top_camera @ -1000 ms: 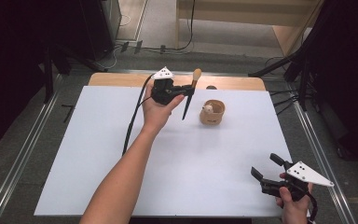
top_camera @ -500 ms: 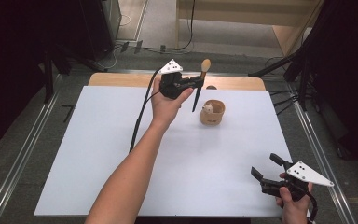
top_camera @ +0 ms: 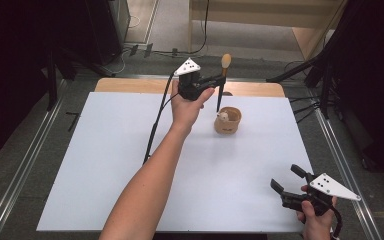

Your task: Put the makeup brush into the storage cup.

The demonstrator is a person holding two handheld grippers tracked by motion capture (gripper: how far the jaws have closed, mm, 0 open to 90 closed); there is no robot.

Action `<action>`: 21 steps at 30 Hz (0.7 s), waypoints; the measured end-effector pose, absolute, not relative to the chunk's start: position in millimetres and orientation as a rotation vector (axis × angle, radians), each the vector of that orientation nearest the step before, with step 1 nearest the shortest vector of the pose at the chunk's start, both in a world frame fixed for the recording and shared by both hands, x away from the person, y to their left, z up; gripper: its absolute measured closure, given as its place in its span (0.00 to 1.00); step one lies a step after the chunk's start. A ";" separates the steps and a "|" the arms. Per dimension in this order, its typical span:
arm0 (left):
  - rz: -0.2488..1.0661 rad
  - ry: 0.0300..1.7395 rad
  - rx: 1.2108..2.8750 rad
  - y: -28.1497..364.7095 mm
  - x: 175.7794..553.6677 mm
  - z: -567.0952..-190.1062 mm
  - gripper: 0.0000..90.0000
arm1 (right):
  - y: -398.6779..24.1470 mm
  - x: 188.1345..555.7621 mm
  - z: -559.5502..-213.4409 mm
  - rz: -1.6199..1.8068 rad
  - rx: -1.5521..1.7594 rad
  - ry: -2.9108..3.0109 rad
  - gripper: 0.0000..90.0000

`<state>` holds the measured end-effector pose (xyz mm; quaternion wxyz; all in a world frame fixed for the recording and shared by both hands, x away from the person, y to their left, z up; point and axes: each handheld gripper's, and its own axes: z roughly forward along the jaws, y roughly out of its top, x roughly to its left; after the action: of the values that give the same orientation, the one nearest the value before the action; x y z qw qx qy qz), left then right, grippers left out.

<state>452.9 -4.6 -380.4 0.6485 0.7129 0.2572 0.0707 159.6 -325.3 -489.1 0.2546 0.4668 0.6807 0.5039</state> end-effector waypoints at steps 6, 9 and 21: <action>0.142 0.567 1.596 -12.8 456.8 -385.3 0.89 | -326.6 159.4 -488.7 1.378 1.267 1.836 0.12; 0.125 0.568 1.574 -15.4 458.3 -387.8 0.89 | -326.1 159.4 -488.5 1.383 1.269 1.837 0.12; 0.125 0.549 1.540 -23.5 465.2 -400.1 0.89 | -327.9 159.6 -489.6 1.389 1.269 1.842 0.12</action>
<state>465.2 -23.5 -400.1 0.6824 0.6865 0.2448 0.0559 159.6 -327.9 -489.6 0.2515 0.4665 0.6770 0.5107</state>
